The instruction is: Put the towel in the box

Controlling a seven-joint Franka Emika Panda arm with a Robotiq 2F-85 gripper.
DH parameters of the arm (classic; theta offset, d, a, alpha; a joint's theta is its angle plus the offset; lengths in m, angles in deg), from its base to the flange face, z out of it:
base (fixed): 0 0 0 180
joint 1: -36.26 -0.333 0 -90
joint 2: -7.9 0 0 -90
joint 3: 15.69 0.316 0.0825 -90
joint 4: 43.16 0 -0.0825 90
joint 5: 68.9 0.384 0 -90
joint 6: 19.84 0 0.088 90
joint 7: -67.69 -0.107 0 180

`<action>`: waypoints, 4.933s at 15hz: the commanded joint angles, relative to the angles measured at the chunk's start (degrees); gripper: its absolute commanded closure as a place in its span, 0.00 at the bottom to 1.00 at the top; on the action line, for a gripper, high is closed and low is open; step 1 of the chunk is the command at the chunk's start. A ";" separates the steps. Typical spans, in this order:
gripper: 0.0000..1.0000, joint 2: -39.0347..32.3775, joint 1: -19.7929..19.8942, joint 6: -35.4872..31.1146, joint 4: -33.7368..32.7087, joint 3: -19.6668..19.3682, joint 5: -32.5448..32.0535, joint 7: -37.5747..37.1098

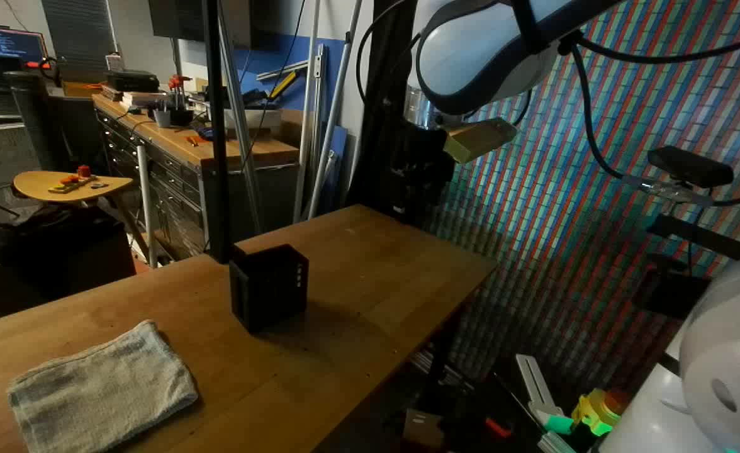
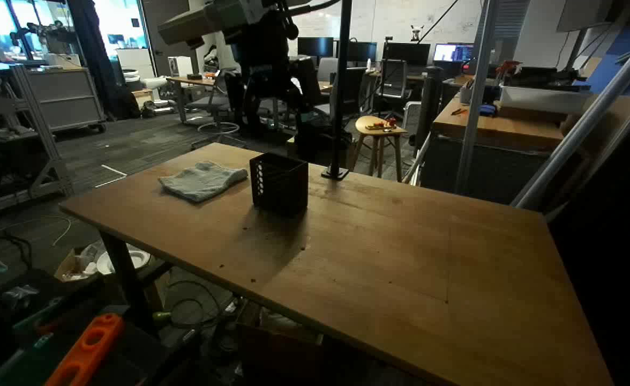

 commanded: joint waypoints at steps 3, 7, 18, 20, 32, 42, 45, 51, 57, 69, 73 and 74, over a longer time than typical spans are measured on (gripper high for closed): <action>0.00 0.18 -0.50 0.19 -0.33 -0.45 -0.20 -0.17; 0.00 0.18 -0.50 0.19 -0.35 -0.45 -0.20 -0.17; 0.00 0.18 -0.50 0.19 -0.35 -0.45 -0.20 -0.17; 0.00 -1.05 -1.14 0.05 -1.27 0.26 0.15 -0.81; 0.00 -21.91 -11.84 -0.85 -23.05 11.09 -0.63 -9.76; 0.00 -39.54 -19.90 0.25 -43.27 11.37 -0.27 -12.38; 0.00 -43.14 -21.91 0.97 -47.28 11.16 -0.35 -12.59; 0.00 -51.34 -26.93 2.01 -54.68 11.92 0.17 -11.75; 0.00 -60.35 -32.45 1.82 -59.94 11.81 -0.25 -10.25; 0.00 -70.50 -31.44 -3.92 -65.68 9.50 0.50 -4.43; 0.00 -74.12 -30.82 -6.95 -66.94 10.24 1.89 -3.70; 0.00 -75.08 -30.70 -7.86 -67.05 10.41 2.21 -3.49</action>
